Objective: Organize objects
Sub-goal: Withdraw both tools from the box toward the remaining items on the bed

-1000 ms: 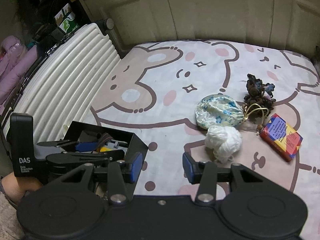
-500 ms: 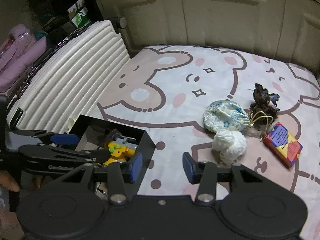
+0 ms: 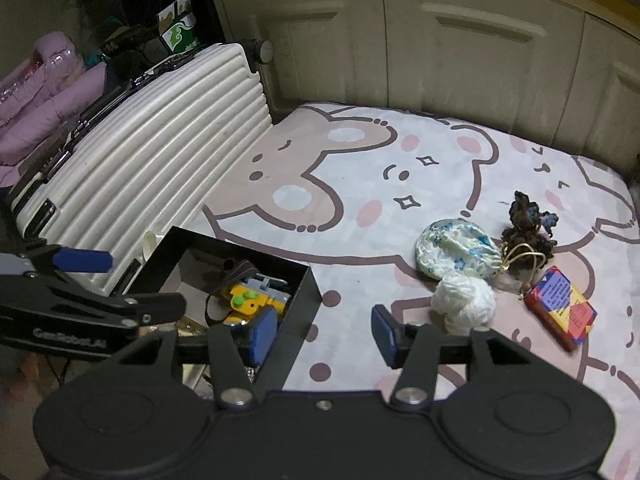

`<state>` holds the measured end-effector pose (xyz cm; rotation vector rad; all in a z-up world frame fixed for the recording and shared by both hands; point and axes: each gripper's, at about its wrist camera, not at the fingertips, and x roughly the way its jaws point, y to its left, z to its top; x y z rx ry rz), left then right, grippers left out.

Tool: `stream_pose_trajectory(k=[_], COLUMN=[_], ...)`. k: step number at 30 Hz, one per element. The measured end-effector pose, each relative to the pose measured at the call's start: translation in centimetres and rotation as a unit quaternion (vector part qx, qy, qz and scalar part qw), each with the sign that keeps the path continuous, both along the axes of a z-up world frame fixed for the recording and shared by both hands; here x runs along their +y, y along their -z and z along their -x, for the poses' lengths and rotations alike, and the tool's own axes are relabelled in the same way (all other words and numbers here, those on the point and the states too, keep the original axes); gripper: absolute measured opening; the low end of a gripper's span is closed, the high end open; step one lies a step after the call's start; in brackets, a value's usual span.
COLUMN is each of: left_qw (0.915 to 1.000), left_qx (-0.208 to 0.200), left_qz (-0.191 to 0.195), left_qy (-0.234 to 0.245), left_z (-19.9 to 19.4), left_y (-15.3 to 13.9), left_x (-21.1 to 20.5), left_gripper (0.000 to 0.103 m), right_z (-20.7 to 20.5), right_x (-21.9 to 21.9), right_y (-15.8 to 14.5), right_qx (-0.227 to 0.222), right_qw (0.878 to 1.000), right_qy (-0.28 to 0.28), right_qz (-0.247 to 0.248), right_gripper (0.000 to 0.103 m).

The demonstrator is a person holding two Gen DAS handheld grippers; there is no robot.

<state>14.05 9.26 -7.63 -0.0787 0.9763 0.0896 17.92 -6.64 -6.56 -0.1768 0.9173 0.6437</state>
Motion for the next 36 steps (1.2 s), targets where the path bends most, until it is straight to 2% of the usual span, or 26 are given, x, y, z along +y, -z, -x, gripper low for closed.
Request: stream_pose_trajectory(k=[3, 15, 23, 30, 36], left_qw=[1.0, 0.9998, 0.9996, 0.9993, 0.9986], left_qx=[-0.002, 0.003, 0.003, 0.0, -0.013], left_qz=[-0.004, -0.018, -0.018, -0.025, -0.03], left_qy=[-0.004, -0.011, -0.019, -0.026, -0.042], left_z=[0.2, 0.2, 0.1, -0.2, -0.8], left_y=[-0.2, -0.1, 0.1, 0.4, 0.2], left_x=[0.1, 0.3, 0.5, 0.3, 0.2], left_gripper=[0.103, 0.103, 0.103, 0.103, 0.103], right_z=[0.0, -0.2, -0.9, -1.3, -2.6], right_x=[-0.1, -0.4, -1.1, -2.1, -4.4], right_y=[0.0, 0.6, 1.2, 1.2, 1.0], right_qx=[-0.008, -0.047, -0.047, -0.047, -0.048], right_qw=[1.0, 0.998, 0.996, 0.996, 0.993], right_qy=[0.006, 0.03, 0.052, 0.062, 0.101], right_qz=[0.007, 0.041, 0.051, 0.037, 0.023], right_gripper=[0.061, 0.102, 0.103, 0.103, 0.103])
